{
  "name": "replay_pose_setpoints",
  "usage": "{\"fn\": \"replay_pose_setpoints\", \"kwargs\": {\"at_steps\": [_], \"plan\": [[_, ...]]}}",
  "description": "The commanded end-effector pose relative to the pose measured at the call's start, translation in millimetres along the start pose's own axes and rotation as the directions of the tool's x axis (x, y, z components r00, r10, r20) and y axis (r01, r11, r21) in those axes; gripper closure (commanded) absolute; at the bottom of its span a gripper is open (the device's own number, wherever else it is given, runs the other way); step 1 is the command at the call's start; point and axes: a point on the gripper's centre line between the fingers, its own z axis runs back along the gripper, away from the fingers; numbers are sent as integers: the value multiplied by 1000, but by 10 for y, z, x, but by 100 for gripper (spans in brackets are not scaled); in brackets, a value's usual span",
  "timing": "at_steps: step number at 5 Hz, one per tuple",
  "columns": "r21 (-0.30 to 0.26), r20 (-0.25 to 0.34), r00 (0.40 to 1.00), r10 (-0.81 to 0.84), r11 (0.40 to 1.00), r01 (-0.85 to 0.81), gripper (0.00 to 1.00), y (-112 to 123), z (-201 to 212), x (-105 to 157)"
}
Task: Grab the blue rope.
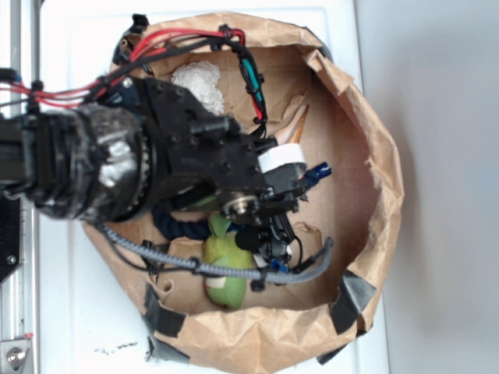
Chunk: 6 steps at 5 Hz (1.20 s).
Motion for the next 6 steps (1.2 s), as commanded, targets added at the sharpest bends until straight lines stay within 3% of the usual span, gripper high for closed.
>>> {"fn": "replay_pose_setpoints", "kwargs": {"at_steps": [1,2,3,4,6], "plan": [[46,58,998,-20,999,17,100,17,-41,-150],[51,68,997,-37,998,33,100,26,-9,-233],[30,65,997,-29,999,27,100,95,209,-480],[-12,53,999,-9,1000,10,100,41,240,-180],[-238,49,999,-18,971,29,100,-98,981,35]]}}
